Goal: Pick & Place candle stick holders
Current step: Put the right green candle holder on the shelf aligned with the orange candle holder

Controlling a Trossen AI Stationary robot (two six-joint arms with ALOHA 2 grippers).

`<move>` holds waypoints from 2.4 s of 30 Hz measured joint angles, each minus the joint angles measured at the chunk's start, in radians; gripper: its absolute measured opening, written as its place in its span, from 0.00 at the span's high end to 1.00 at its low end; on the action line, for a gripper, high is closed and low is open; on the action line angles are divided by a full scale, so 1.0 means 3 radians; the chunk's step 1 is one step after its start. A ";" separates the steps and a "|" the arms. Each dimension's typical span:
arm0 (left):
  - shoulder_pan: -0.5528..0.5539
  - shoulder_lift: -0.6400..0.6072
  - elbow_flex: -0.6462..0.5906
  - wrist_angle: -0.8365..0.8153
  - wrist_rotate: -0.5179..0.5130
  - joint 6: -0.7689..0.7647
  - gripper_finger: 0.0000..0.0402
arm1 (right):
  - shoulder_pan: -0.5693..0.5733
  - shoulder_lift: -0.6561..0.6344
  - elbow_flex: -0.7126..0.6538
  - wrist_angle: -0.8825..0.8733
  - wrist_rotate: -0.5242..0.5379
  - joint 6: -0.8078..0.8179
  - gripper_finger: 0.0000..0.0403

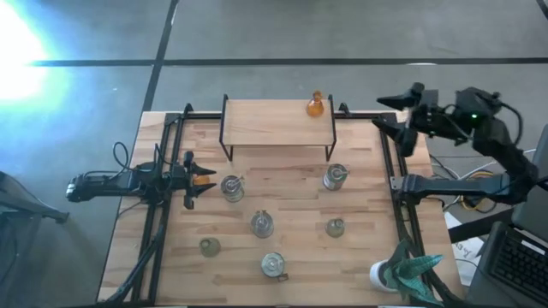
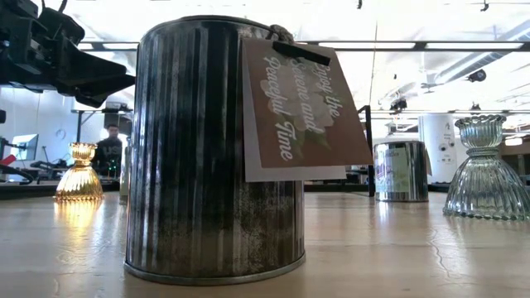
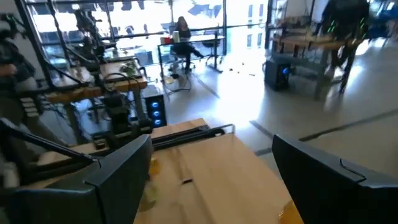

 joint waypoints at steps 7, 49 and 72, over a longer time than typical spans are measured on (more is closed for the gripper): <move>0.0000 -0.0001 0.0000 0.0001 -0.0001 0.0000 0.51 | 0.0695 0.0109 -0.0020 -0.0081 0.0067 0.0426 0.19; 0.0000 -0.0001 0.0000 0.0000 0.0000 0.0000 0.51 | 0.3149 0.1169 -0.0080 -0.1743 0.1917 0.3572 0.19; 0.0000 -0.0001 0.0000 0.0000 -0.0001 0.0000 0.51 | 0.3225 0.2325 -0.0057 -0.2116 0.1126 0.3064 0.19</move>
